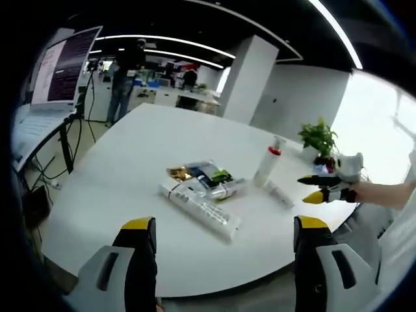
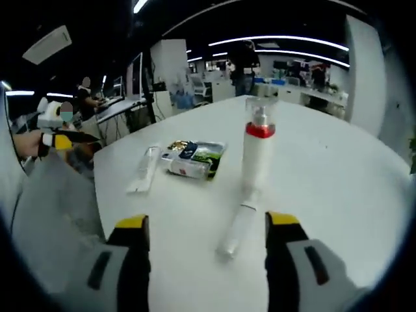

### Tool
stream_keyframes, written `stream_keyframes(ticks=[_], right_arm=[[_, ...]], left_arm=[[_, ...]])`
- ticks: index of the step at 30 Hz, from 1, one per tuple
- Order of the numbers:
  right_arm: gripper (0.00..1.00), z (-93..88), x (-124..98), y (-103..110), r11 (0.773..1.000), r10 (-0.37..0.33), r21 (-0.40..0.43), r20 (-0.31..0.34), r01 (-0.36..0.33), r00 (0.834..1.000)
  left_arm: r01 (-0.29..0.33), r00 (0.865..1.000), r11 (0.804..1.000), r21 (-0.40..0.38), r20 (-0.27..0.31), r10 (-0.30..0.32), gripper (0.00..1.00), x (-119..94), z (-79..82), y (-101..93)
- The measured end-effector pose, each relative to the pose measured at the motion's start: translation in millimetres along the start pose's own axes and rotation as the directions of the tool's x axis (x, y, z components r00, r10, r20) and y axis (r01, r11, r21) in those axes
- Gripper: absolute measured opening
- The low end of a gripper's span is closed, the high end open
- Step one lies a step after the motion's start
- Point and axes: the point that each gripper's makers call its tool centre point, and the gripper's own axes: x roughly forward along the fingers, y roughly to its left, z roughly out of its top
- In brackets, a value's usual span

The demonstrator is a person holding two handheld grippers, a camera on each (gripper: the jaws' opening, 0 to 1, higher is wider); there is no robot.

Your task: Arrange the skincare products in the storage area until every visible bottle or jar stands upright without overlapping.

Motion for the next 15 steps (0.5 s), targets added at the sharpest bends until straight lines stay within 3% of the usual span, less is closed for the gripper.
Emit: stream_keyframes(ticks=[8,15], right_arm=[[0.75,-14.5,-27.9,12.6,0.996,-0.062,0.069,0.02,0.06,0.998],[0.76,-14.3,-49.0,10.0,0.98,-0.15,0.145,0.066,0.139,0.986]], left_arm=[[0.008,1.0,1.0,0.011,-0.011,-0.008,0.85,0.4,-2.0,-2.1],[0.016,1.0,1.0,0.007,-0.016,-0.016,0.84,0.7,-2.8,-4.0]])
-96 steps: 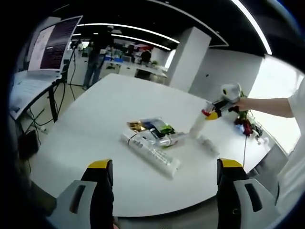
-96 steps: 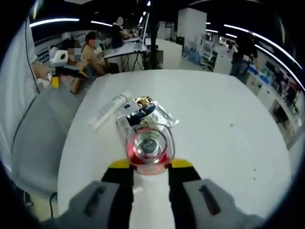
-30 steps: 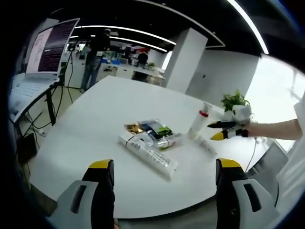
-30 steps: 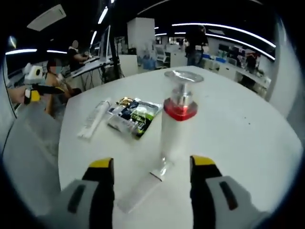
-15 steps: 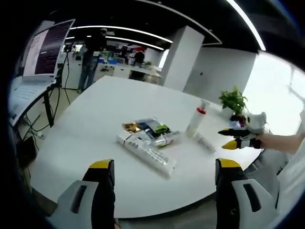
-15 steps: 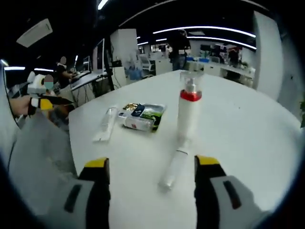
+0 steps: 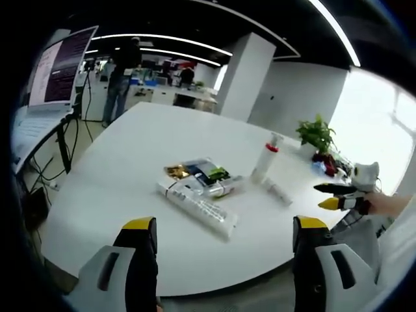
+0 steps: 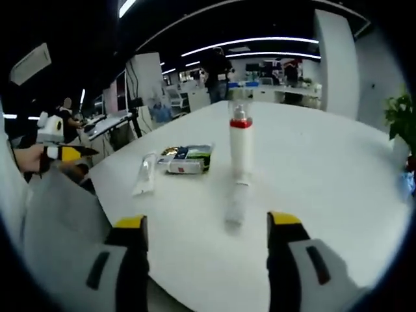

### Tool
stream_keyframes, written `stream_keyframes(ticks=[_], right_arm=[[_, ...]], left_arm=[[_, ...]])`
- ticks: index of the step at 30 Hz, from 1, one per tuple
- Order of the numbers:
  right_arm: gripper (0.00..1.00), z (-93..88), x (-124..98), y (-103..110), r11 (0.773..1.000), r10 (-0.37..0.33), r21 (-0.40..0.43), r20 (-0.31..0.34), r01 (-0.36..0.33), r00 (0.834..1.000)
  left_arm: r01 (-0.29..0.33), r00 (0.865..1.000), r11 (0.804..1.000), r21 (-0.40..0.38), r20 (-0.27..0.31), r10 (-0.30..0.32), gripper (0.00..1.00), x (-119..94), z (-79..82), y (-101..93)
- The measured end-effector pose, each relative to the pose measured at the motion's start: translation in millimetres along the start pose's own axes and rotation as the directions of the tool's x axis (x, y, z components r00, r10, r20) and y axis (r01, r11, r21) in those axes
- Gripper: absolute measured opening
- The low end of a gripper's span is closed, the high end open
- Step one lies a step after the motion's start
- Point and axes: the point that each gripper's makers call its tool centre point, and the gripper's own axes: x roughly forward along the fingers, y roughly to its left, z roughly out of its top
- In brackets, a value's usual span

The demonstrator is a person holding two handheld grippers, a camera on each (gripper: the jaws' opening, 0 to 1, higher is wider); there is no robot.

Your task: Arrange the skincare products in the storage area until every visible bottle or jar stands upright without overlapping.

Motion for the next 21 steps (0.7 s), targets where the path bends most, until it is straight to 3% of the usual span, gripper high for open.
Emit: stream_keyframes(ticks=[10,13,16,20,21], right_arm=[[0.76,6.8,-18.2,14.0,0.999,-0.038,0.036,0.048,0.036,0.998],[0.76,12.4,-18.5,18.0,0.999,-0.046,0.009,0.046,0.046,0.998],[0.77,27.4,-17.3,24.8,0.998,-0.041,0.058,0.109,0.035,0.993],[0.76,26.3,-12.7,31.7,0.998,-0.039,0.047,0.11,0.034,0.993],[0.76,21.4,-12.1,32.4,0.999,-0.037,0.01,0.082,0.036,0.996]], left_arm=[[-0.007,1.0,1.0,0.013,-0.003,0.007,0.82,0.2,-0.2,-1.0],[-0.009,1.0,1.0,0.016,-0.001,0.009,0.82,-0.2,0.0,-1.2],[-0.01,1.0,1.0,0.021,0.003,0.01,0.82,-0.2,0.9,-1.4],[-0.011,1.0,1.0,0.027,0.005,0.011,0.83,-0.4,1.4,-1.6],[-0.011,1.0,1.0,0.028,0.005,0.011,0.83,-0.3,1.3,-1.7]])
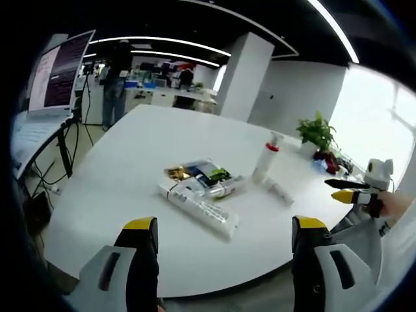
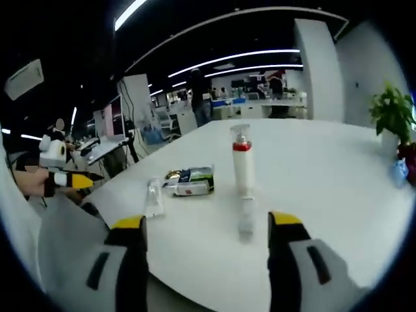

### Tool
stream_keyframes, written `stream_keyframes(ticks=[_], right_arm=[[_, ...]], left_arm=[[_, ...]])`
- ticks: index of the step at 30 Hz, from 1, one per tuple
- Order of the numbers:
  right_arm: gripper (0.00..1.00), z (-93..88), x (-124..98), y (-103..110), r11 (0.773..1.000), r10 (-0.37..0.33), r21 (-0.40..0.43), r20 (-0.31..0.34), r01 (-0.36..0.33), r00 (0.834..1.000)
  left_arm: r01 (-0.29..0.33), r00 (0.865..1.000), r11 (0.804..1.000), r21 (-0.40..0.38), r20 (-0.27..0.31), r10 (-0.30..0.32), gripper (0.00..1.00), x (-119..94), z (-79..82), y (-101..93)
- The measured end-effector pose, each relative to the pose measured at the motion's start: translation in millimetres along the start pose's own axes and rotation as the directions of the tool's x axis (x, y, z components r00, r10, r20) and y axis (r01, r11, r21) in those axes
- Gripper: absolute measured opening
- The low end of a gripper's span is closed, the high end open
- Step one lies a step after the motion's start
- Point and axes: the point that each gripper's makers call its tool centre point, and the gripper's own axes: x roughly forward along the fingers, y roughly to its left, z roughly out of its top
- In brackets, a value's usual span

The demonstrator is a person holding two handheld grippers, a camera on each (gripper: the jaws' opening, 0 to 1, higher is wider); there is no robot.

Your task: Arrange the skincare products in the storage area until every visible bottle or jar stands upright without overlapping.

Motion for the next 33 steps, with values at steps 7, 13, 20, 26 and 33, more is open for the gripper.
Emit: stream_keyframes(ticks=[7,13,20,26,33], right_arm=[[0.76,-4.0,1.3,5.3,0.999,0.017,-0.045,-0.013,-0.017,1.0],[0.75,-4.9,1.4,7.0,0.998,0.027,-0.048,-0.016,-0.028,0.999],[0.75,-0.1,0.3,3.5,0.999,0.023,-0.03,0.018,-0.022,1.0],[0.73,2.0,0.6,3.3,0.999,0.024,-0.023,0.032,-0.023,0.999],[0.73,2.9,0.2,3.8,1.0,0.028,-0.012,0.039,-0.028,0.999]], left_arm=[[-0.001,1.0,1.0,0.003,-0.01,0.001,0.83,-0.1,-2.1,-0.9],[-0.009,1.0,1.0,0.004,-0.024,0.009,0.84,0.4,-3.2,-1.1],[0.024,0.995,0.998,0.054,-0.098,-0.019,0.84,4.7,-9.2,-10.6],[0.06,0.986,0.99,0.125,-0.161,-0.039,0.78,10.0,-16.4,-18.5],[0.066,0.977,0.977,0.201,-0.21,-0.023,0.82,19.3,-15.4,-13.6]])
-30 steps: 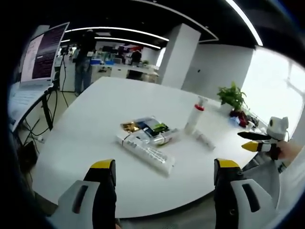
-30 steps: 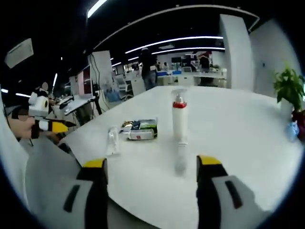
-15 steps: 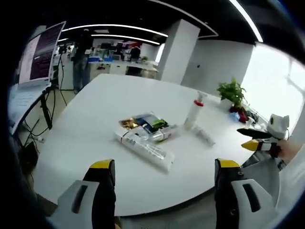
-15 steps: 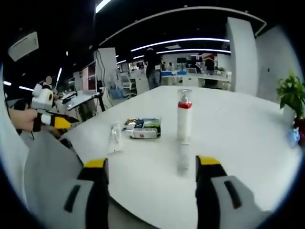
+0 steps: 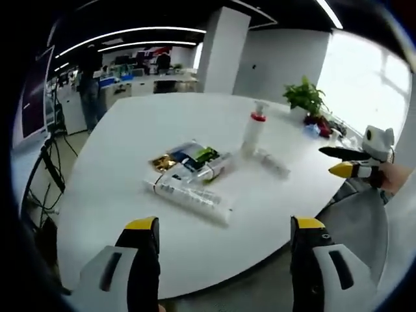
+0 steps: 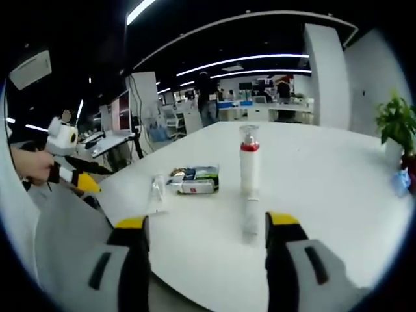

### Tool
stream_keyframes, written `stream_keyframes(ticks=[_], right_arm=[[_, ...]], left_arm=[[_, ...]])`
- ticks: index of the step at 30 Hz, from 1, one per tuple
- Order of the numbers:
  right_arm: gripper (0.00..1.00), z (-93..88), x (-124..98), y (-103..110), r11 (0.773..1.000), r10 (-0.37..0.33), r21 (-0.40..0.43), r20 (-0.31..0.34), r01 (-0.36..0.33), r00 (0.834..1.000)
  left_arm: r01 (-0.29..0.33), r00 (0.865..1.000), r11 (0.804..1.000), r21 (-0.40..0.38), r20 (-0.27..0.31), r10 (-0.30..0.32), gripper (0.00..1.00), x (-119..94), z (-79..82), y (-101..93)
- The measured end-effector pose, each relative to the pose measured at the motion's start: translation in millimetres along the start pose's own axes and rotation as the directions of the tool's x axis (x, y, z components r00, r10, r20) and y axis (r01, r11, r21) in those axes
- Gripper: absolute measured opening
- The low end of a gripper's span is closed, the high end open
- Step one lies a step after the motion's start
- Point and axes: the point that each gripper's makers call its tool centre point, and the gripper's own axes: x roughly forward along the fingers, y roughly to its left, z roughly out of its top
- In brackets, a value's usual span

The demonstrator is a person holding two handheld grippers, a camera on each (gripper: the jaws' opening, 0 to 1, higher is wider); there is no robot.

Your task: Arrange the skincare products in the storage area until every visible bottle or jar stands upright without overlapping.

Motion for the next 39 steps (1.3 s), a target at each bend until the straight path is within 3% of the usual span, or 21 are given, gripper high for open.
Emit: stream_keyframes(ticks=[9,14,17,25,27,30,32,36,39], right_arm=[[0.73,-0.8,0.6,-0.9,1.0,-0.003,0.007,-0.005,0.003,1.0],[0.72,-0.3,0.2,-2.6,1.0,-0.013,0.007,-0.004,0.013,1.0],[0.72,-0.6,0.5,-4.3,1.0,-0.022,0.006,-0.007,0.022,1.0],[0.72,-4.4,2.1,-8.6,0.999,-0.043,0.006,-0.032,0.043,0.999],[0.72,-6.0,2.8,-9.3,0.999,-0.046,0.006,-0.041,0.046,0.998],[0.71,-7.9,3.4,-10.8,0.998,-0.054,0.005,-0.052,0.055,0.997],[0.71,-9.0,3.6,-11.8,0.998,-0.06,0.004,-0.057,0.06,0.997],[0.71,-10.4,3.4,-13.8,0.998,-0.07,0.006,-0.065,0.07,0.995],[0.71,-11.1,2.9,-15.3,0.997,-0.078,0.011,-0.069,0.079,0.995]], left_arm=[[0.022,0.999,0.995,0.097,-0.045,-0.018,0.82,20.7,0.1,12.5],[0.047,0.998,0.981,0.186,-0.052,-0.038,0.82,33.5,7.0,17.9],[0.059,0.994,0.949,0.309,-0.101,-0.029,0.8,41.1,8.0,24.1],[0.106,0.987,0.905,0.412,-0.152,-0.047,0.8,60.8,15.5,38.2],[0.129,0.981,0.879,0.459,-0.189,-0.045,0.79,65.9,14.2,44.2],[0.184,0.967,0.824,0.536,-0.248,-0.054,0.79,75.3,11.1,48.6],[0.216,0.959,0.8,0.56,-0.275,-0.067,0.78,79.9,9.5,48.3],[0.301,0.933,0.73,0.614,-0.349,-0.092,0.75,92.0,1.9,46.5],[0.362,0.908,0.654,0.664,-0.411,-0.085,0.73,101.7,-7.0,46.3]])
